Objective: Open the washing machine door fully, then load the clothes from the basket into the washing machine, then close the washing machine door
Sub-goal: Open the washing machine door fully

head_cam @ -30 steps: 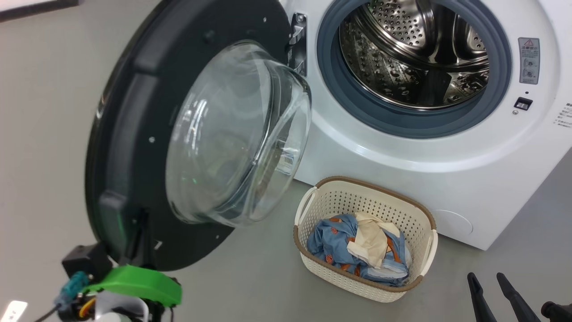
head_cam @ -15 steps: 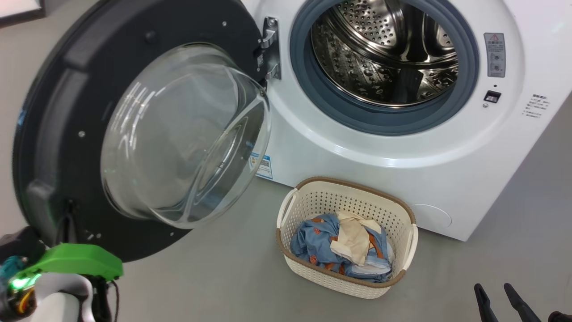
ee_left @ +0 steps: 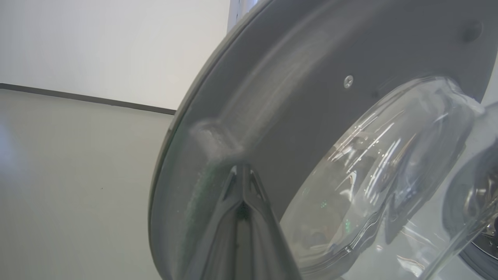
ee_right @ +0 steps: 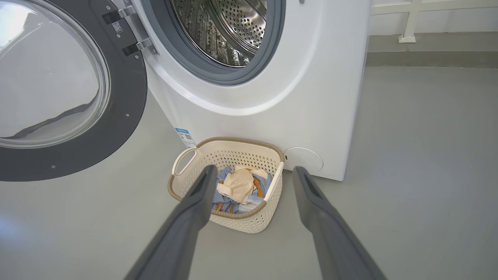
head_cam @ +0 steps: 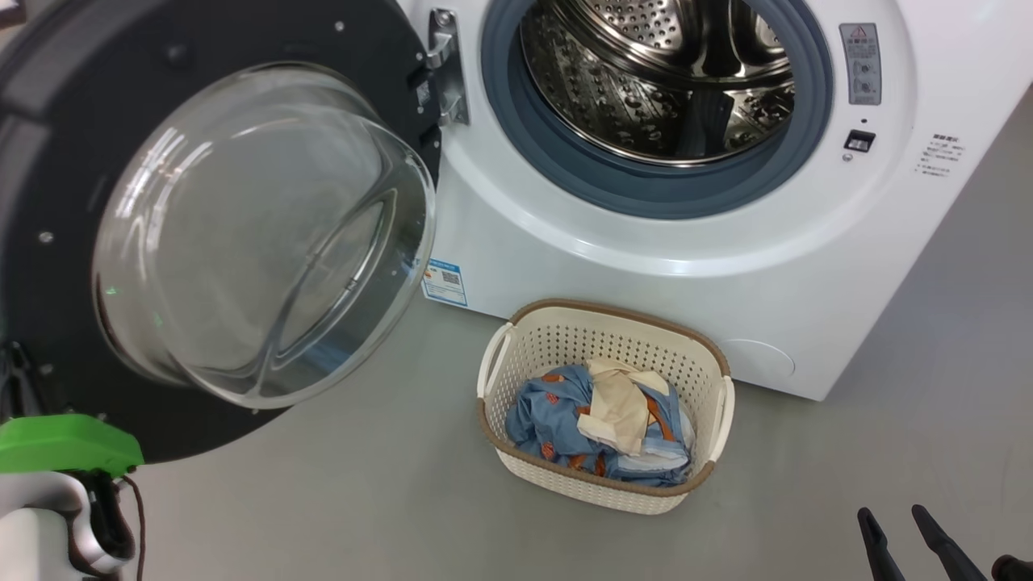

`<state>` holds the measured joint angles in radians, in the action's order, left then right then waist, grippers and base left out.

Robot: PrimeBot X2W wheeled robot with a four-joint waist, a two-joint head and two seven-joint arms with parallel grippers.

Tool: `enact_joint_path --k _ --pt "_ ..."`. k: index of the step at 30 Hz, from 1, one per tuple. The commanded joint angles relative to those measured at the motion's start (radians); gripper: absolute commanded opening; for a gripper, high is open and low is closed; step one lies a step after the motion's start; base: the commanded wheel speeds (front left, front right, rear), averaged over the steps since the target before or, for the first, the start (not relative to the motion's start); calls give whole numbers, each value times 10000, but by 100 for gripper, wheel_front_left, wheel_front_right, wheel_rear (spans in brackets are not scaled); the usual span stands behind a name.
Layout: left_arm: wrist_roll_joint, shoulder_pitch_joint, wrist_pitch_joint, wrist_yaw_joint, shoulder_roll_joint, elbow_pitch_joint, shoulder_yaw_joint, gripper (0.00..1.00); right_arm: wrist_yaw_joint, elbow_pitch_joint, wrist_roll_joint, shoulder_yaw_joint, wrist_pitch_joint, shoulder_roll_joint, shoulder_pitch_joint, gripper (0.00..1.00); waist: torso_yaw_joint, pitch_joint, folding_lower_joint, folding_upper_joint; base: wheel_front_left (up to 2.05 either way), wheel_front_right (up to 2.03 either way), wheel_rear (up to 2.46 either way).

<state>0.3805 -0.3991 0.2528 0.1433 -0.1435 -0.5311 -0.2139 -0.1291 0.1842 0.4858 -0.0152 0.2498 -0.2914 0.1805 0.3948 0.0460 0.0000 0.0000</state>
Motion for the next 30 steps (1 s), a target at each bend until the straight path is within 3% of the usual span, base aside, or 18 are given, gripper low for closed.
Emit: enact_joint_path --k 1,17,24,29,30 --pt "-153 -511 88 -54 -422 162 -443 0 -16 -241 40 -183 120 -330 -298 100 -149 155 0 0 0 0 0" --pt "-1208 -983 89 -571 -133 -491 -1866 0 -16 -160 50 -220 120 -300 -528 100 -479 383 0 0 0 0 0" --pt "-1498 -894 89 -1124 214 -17 -2054 0 -16 -107 58 -257 120 -181 -596 100 -470 194 0 0 0 0 0" --pt "-1581 -572 89 -1435 537 817 -1926 53 -16 -82 55 -277 120 -12 -610 100 -541 -15 0 0 0 0 0" --pt "-1578 -502 89 -1502 587 1000 -1875 84 -16 -78 55 -276 120 20 -606 100 -568 -59 0 0 0 0 0"
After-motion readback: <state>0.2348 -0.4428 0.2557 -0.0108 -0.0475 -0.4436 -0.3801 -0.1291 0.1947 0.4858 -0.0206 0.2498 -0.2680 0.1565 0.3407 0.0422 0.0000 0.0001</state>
